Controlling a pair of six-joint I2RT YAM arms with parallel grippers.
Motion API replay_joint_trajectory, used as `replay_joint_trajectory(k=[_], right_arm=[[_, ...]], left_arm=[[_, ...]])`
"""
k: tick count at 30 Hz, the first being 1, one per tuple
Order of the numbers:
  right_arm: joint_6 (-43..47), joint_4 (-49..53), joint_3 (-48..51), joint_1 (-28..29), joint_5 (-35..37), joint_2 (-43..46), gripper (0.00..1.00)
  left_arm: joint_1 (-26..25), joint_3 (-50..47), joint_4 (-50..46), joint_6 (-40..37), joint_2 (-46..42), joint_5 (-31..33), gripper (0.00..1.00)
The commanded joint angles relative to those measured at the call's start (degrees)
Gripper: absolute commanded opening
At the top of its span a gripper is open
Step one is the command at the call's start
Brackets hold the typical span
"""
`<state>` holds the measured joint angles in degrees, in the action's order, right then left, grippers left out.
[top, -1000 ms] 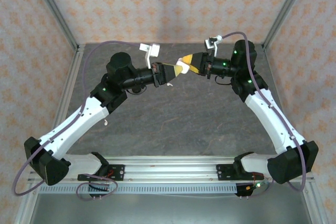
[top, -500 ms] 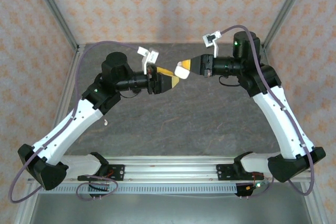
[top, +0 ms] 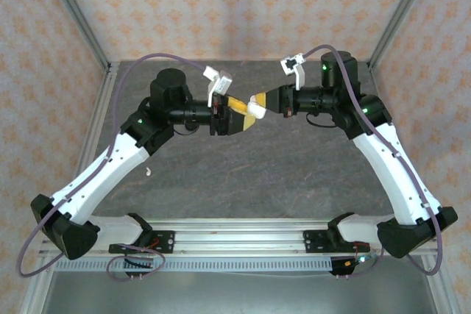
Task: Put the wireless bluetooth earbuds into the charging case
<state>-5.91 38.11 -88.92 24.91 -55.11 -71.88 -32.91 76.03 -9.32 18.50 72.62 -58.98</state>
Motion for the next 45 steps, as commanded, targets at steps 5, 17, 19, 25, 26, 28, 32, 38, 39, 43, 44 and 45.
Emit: replay_joint_trajectory(k=[5,17,19,25,26,28,32,38,39,43,44,45], right_arm=[[1.2,-5.2,3.5,0.2,-2.8,3.0,0.00],[0.6,-6.9,4.2,0.2,-1.9,2.9,0.00],[0.2,-7.1,4.2,0.2,-1.8,2.8,0.03],[-3.9,-8.8,4.0,0.2,-1.5,2.5,0.46],[-5.0,-9.3,4.0,0.3,-1.6,2.5,0.49],[-7.7,-10.4,4.2,0.3,-1.4,2.5,0.53],[-12.2,-10.3,4.1,0.3,1.1,2.0,0.57],[-13.8,-3.8,2.5,0.3,12.3,-1.5,0.55],[-14.0,-3.0,2.4,0.3,13.4,-2.5,0.55],[-15.9,-1.9,2.2,1.2,14.9,-8.2,0.50],[-16.0,-1.8,2.3,2.1,15.6,-9.5,0.49],[-15.8,-1.9,2.1,3.5,16.7,-11.4,0.49]], left_arm=[[-0.6,0.8,6.0,1.5,1.6,-2.5,0.51],[-0.5,2.9,1.7,-0.5,3.6,-4.3,0.16],[-0.4,3.2,0.5,-1.5,3.5,-3.9,0.06],[-0.2,2.3,-4.8,-6.4,2.0,0.9,0.00],[0.1,1.8,-6.0,-7.3,1.5,2.7,0.00],[0.7,0.0,-7.1,-8.1,0.0,6.4,0.00],[2.2,-4.3,-8.5,-9.0,-4.2,15.1,0.00],[2.6,-8.7,-16.9,-13.3,-11.3,28.7,0.00],[2.6,-9.2,-18.5,-13.8,-12.5,30.7,0.00],[2.7,-10.5,-24.0,-15.2,-17.2,36.7,0.00],[2.6,-10.9,-24.9,-15.4,-18.3,37.7,0.00],[2.6,-11.2,-26.0,-15.6,-19.8,38.9,0.00]])
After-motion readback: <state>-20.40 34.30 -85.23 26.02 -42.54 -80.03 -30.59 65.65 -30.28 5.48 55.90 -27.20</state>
